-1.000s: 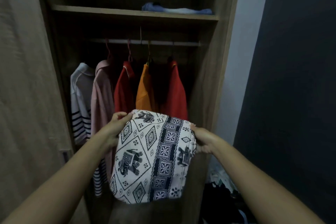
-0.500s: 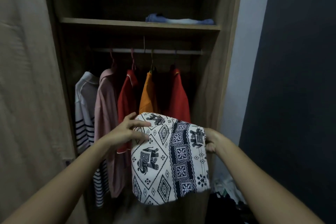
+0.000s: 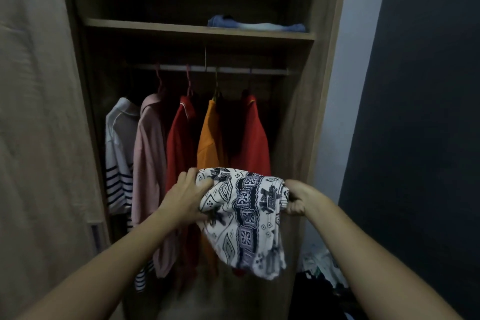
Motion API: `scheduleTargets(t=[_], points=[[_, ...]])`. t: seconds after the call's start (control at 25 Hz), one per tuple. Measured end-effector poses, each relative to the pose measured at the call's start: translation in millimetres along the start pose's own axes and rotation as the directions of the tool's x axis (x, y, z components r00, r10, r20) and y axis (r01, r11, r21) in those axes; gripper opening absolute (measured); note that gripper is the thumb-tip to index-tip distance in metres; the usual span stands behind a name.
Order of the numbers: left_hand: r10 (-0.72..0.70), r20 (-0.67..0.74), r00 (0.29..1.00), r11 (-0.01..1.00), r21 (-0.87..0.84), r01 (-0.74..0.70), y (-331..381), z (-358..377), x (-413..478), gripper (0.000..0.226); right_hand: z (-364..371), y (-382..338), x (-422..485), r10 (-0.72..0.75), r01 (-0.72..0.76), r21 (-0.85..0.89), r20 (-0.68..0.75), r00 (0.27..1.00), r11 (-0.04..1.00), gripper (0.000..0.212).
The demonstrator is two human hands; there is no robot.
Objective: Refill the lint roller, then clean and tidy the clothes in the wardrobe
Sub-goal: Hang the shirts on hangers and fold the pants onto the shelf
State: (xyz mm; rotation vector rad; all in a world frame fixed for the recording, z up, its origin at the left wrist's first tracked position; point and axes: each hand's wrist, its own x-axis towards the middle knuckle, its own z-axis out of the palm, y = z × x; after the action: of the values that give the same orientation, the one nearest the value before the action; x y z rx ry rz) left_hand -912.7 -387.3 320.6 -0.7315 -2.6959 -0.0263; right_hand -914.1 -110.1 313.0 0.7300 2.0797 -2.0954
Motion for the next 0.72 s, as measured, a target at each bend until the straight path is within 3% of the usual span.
scheduleTargets(t=[0.08, 0.2, 0.28, 0.36, 0.44, 0.48, 0.52, 0.56, 0.6, 0.72], points=[[-0.006, -0.109, 0.994, 0.998, 0.054, 0.012, -1.2, -0.2, 2.2, 0.072, -0.8, -1.2, -16.6, 0.023, -0.026, 0.054, 0.049, 0.999, 0.998, 0.027], [0.027, -0.226, 0.974, 0.972, 0.234, 0.028, -9.1, -5.5, 7.3, 0.071, -2.6, -0.4, -27.6, 0.046, -0.069, 0.21, 0.114, 0.992, 0.975, 0.033], [0.024, -0.146, 0.989, 0.97, 0.244, 0.012, -11.3, -18.6, 7.1, 0.065, -0.1, 3.1, -39.3, 0.032, -0.098, 0.311, 0.212, 0.977, 0.945, 0.029], [0.081, -0.001, 0.997, 0.967, 0.241, -0.079, -11.3, -30.8, 6.8, 0.055, 1.1, 7.5, -54.5, -0.017, -0.069, 0.305, 0.272, 0.962, 0.95, 0.026], [0.082, 0.115, 0.99, 0.986, 0.133, -0.097, -11.9, -45.0, 5.3, 0.041, 5.9, 13.4, -67.0, -0.097, -0.02, 0.317, 0.35, 0.932, 0.948, 0.028], [0.068, 0.176, 0.982, 0.995, 0.059, -0.079, -13.2, -49.5, 5.0, 0.038, 9.1, 15.9, -69.7, -0.151, -0.001, 0.343, 0.414, 0.898, 0.939, 0.042], [0.058, 0.24, 0.969, 0.998, 0.002, -0.061, -16.8, -51.8, 6.2, 0.038, 11.1, 17.5, -69.7, -0.2, 0.046, 0.335, 0.44, 0.876, 0.941, 0.069], [0.06, 0.294, 0.954, 0.998, -0.044, -0.049, -22.2, -52.4, 7.6, 0.035, 11.4, 19.5, -67.8, -0.241, 0.116, 0.29, 0.447, 0.861, 0.95, 0.094], [0.062, 0.336, 0.94, 0.996, -0.079, -0.038, -27.7, -52.7, 9.7, 0.031, 12.2, 20.7, -67.2, -0.293, 0.23, 0.193, 0.432, 0.853, 0.954, 0.102], [0.08, 0.386, 0.919, 0.989, -0.146, -0.025, -40.4, -55.5, 17.4, 0.031, 17.3, 20.3, -77.7, -0.451, 0.539, -0.197, 0.358, 0.817, 0.819, 0.087]])
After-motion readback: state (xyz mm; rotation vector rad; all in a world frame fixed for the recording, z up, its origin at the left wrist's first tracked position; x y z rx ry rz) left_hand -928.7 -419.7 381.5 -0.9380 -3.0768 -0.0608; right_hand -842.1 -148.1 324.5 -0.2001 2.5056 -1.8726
